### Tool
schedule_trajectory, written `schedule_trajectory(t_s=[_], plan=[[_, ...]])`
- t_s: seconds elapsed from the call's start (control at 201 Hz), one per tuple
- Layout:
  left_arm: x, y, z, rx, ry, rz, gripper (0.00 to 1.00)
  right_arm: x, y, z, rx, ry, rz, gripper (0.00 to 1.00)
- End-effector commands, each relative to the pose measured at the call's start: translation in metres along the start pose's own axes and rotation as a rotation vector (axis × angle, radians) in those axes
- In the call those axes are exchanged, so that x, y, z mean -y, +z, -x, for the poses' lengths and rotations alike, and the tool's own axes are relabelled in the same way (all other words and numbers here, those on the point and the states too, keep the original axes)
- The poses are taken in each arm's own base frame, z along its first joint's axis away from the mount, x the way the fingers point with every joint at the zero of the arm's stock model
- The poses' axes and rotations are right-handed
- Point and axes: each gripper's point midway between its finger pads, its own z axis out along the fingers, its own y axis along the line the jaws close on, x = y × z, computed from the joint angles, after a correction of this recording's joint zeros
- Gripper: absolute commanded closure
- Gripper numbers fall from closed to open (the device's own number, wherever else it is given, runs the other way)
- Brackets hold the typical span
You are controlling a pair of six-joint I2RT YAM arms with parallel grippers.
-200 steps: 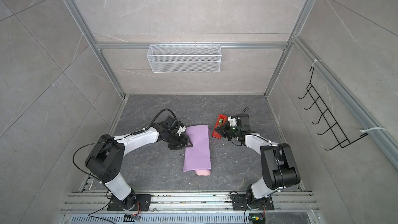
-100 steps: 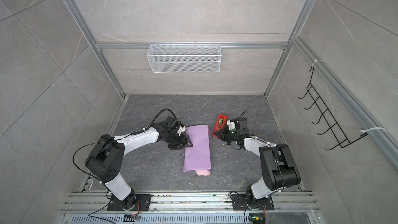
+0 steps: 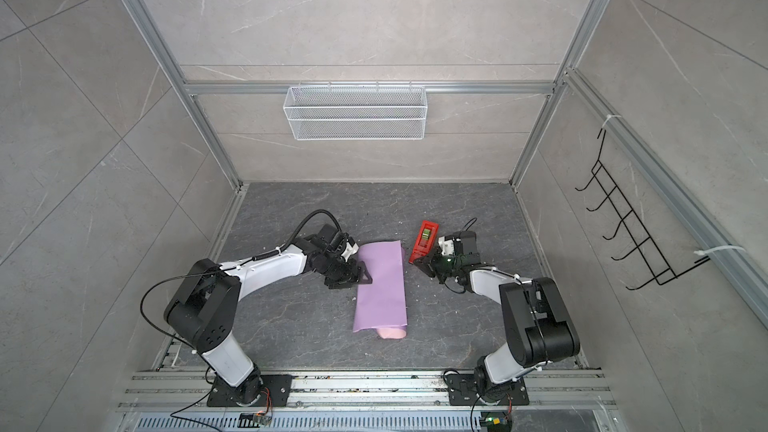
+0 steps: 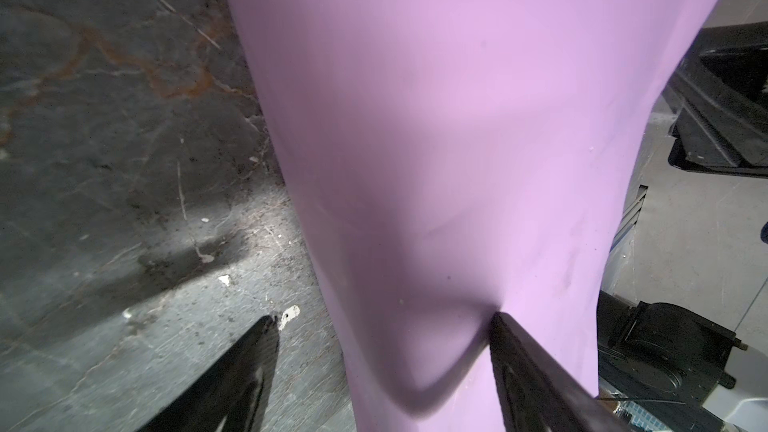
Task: Wrap the gift box in paper
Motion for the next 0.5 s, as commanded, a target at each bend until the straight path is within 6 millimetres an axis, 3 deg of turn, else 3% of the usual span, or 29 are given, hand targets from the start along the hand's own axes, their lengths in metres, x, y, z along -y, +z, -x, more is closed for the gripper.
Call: schedule_trajectory(t_s=[0.0,0.493], plan=[[-0.036,0.016,-0.022,-0.084,-0.034,0.135,0.19,0.002,0.000,-0.002,0.010,0.000,0.001,1.00],[-0.036,0.016,-0.022,-0.084,-0.036,0.133,0.19,0.029,0.011,-0.004,0.001,0.018,-0.054,1.00]])
